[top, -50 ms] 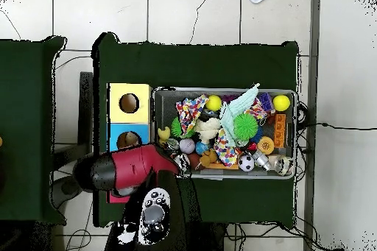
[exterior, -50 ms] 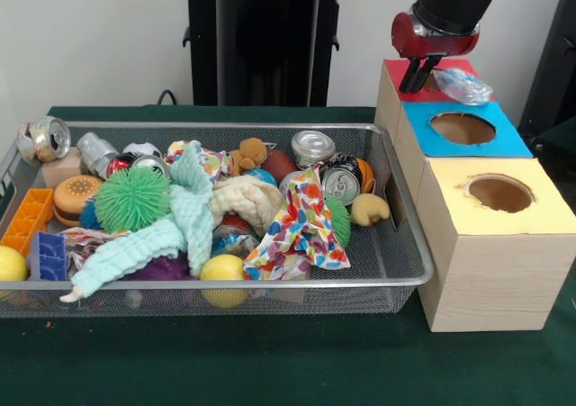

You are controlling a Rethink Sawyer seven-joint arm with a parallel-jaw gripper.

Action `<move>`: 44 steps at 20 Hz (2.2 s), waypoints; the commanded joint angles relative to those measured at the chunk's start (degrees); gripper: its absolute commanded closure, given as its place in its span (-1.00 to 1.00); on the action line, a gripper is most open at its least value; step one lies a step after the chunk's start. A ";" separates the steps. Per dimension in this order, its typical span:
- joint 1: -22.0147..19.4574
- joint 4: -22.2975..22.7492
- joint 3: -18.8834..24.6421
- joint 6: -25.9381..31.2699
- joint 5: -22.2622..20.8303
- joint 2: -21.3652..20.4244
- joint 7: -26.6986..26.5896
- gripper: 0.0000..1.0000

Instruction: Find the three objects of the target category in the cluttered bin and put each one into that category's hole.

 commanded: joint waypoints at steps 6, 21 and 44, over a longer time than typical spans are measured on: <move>-1.16 -6.07 1.22 -5.53 -0.09 6.43 9.90 1.00; -0.64 -7.17 1.05 -1.87 -0.06 5.62 9.79 1.00; 0.11 10.97 1.72 9.22 2.90 -13.07 5.04 1.00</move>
